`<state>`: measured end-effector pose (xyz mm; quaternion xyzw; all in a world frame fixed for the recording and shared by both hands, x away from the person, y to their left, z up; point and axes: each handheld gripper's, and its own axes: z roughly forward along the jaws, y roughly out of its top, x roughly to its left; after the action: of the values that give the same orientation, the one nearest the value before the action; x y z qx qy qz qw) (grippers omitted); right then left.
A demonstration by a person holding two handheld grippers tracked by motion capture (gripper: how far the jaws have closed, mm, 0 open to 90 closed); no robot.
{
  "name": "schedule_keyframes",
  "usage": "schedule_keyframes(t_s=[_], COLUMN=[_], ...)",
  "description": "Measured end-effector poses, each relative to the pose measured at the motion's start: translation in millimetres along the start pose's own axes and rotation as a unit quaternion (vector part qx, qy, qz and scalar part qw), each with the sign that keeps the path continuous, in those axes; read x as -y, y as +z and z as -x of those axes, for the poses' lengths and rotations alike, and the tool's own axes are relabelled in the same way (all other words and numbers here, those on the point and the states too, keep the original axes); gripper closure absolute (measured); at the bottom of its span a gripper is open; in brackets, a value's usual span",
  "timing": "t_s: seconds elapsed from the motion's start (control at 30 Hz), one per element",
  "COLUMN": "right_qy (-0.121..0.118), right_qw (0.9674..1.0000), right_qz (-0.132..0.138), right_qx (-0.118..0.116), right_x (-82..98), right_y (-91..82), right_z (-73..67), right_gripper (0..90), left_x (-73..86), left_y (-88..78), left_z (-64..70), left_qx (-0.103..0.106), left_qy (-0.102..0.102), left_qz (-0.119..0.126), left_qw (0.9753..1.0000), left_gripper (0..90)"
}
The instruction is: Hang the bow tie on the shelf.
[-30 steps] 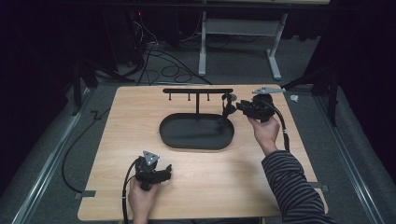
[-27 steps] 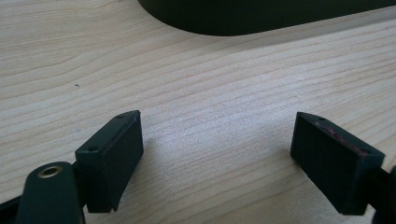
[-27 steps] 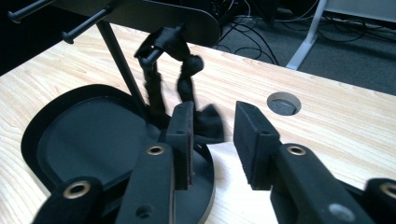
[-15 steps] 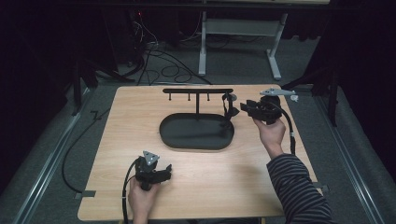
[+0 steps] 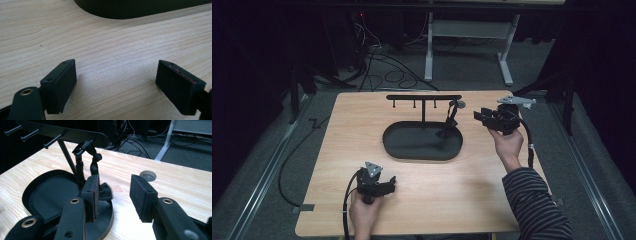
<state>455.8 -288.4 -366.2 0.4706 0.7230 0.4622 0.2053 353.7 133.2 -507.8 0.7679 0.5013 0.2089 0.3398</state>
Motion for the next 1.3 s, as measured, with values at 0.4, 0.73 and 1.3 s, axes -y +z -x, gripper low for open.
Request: schedule_keyframes(t_s=[0.4,0.73,1.3], right_qy=[0.007,0.012,0.024], right_qw=[1.0000,0.9999,0.9995], right_qz=[0.007,0.008,0.020], right_qx=[0.000,0.000,0.003], right_x=[6.1,13.6,22.3], right_y=[-11.7,-21.3,-40.2], right_z=[5.7,11.0,20.0], right_gripper=[59.6,58.8,58.4], left_x=[0.0,0.0,0.0], left_y=[0.0,0.1,0.0], left_z=[0.0,0.1,0.1], left_qx=[0.000,0.000,0.000], left_qy=[0.000,-0.001,0.000], left_qz=[0.000,0.001,0.000], left_qw=[1.0000,1.0000,1.0000], left_gripper=[17.3,17.3,17.3])
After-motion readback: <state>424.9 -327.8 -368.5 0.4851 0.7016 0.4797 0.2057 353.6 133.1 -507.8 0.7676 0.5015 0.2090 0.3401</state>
